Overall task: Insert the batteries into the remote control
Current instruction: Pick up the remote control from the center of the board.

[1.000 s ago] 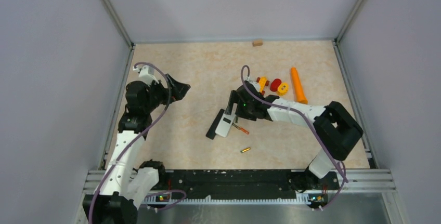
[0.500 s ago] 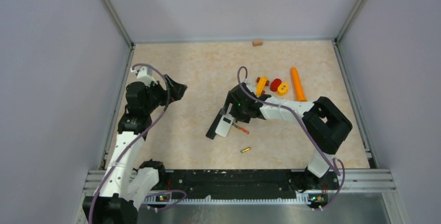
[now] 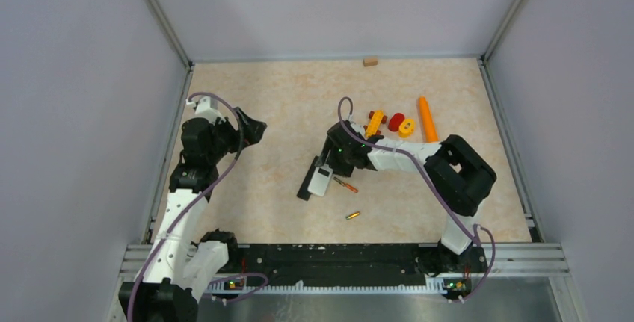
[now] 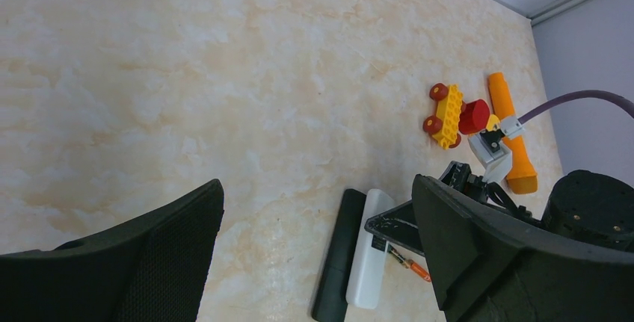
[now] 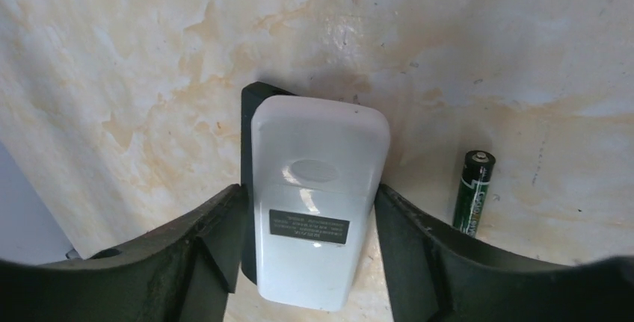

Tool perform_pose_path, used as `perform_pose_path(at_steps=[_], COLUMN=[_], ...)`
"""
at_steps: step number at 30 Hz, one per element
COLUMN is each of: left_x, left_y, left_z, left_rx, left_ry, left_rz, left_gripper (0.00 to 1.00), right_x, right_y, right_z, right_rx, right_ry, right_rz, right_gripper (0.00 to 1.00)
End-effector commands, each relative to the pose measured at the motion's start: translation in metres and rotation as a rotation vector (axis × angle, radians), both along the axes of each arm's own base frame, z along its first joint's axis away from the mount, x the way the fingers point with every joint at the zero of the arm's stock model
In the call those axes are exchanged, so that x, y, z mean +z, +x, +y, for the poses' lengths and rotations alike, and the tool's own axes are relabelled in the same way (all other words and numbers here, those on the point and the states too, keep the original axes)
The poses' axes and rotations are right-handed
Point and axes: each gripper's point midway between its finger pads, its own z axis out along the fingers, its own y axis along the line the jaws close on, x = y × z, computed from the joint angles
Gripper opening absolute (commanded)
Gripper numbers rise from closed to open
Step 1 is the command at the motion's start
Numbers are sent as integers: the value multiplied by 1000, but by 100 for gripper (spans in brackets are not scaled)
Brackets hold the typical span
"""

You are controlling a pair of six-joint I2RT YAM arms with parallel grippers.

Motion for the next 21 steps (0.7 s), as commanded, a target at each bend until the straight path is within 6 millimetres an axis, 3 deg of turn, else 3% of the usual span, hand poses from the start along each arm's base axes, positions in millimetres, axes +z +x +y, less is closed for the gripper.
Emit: perform_pose_path(at_steps=[1, 6, 12, 21], left_x=[9, 12, 19, 31], left_y=[2, 1, -4, -24], left_z=[2, -7, -27, -103], left_rx=[9, -37, -145, -445], left_ry=[13, -10, -66, -135], left_rz=[-31, -24, -47, -130], left_gripper=[99, 99, 99, 99], right_x=[14, 33, 76, 146], right_y=[7, 15, 30, 49], right_z=[17, 18, 17, -1], right_rx=[7, 5, -3, -40], right_ry=[60, 129, 339, 607], right_rz=[-35, -90, -150, -194], right_gripper=[58, 47, 44, 44])
